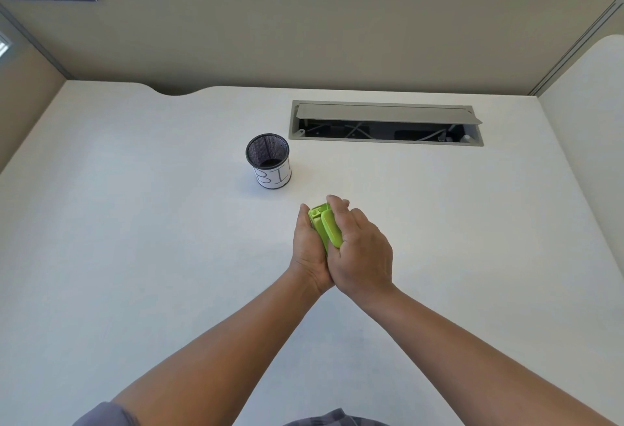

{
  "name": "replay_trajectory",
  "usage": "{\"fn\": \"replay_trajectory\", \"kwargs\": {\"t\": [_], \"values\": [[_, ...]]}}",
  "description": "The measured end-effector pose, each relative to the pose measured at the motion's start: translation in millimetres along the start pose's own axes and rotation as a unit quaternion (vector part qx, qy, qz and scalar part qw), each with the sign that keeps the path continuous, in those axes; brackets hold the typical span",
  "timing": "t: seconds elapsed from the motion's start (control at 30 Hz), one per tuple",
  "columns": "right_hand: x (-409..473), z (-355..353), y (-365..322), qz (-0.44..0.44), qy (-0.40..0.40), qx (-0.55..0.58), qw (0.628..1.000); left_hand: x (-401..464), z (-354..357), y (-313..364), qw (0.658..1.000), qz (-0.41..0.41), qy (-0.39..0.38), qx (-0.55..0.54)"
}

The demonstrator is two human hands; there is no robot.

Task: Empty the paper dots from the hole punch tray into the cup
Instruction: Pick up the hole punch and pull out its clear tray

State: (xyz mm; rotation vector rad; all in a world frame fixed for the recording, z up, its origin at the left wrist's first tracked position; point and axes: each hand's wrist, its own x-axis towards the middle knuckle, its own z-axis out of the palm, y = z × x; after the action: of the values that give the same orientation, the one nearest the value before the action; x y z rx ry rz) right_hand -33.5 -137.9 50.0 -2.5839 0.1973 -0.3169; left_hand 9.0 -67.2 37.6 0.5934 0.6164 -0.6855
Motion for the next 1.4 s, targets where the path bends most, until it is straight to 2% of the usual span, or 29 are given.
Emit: {"fn": "replay_trajectory", "kwargs": {"t": [0.6, 0.8, 1.03, 1.3, 1.4], "values": [[-1, -2, -4, 0.035, 0.001, 0.050, 0.998, 4, -4, -2, 1.000, 0.018, -0.012, 0.019], [-1, -5, -4, 0.083, -0.011, 0.133, 0.988, 5, -10, -1, 0.999, 0.012, -0.034, 0.031], [5, -6, -1, 0.161, 0.010, 0.278, 0.947, 4, -12, 6, 0.998, -0.023, -0.061, 0.001], [12, -10, 4, 0.169, 0.000, 0.388, 0.906, 5, -16, 11, 0.998, -0.041, -0.047, -0.005], [12, -8, 6, 0.189, 0.000, 0.439, 0.878, 7, -17, 14, 0.997, -0.041, -0.058, -0.001]]}}
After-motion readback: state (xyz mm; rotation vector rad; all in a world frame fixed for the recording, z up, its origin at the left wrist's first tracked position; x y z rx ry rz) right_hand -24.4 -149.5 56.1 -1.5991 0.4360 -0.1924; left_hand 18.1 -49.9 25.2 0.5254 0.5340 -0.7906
